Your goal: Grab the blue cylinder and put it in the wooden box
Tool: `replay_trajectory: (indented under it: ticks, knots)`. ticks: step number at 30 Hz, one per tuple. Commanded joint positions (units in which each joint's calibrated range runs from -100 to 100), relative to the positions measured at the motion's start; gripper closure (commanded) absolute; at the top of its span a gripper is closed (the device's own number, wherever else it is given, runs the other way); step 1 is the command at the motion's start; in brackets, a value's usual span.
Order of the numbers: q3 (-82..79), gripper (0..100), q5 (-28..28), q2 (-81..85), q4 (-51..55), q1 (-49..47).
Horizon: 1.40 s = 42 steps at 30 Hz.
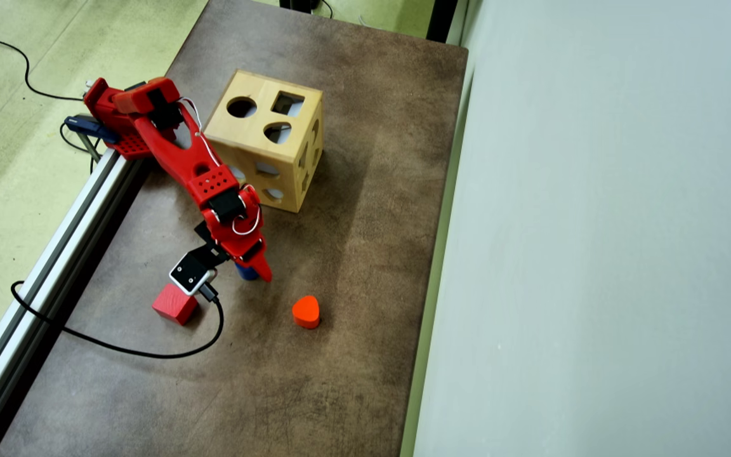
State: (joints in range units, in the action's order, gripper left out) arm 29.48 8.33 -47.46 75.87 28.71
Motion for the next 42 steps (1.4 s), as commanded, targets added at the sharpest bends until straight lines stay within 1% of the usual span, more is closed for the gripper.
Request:
replay_trajectory:
  ticks: [1,6,10,12,19,24,42]
  knots:
    - [2.2,64,0.0,0.7,-0.5,0.0]
    - [1.9,65,-0.1,0.7,-0.5,0.0]
    - [2.1,73,0.2,0.7,-0.5,0.0]
    - [2.5,75,0.2,0.7,-0.5,0.0]
    - [3.3,75,0.2,-3.4,-0.8,0.2]
    - [3.6,75,0.3,-2.9,-3.4,0.1]
    - [2.9,76,0.3,-1.1,-2.5,0.2]
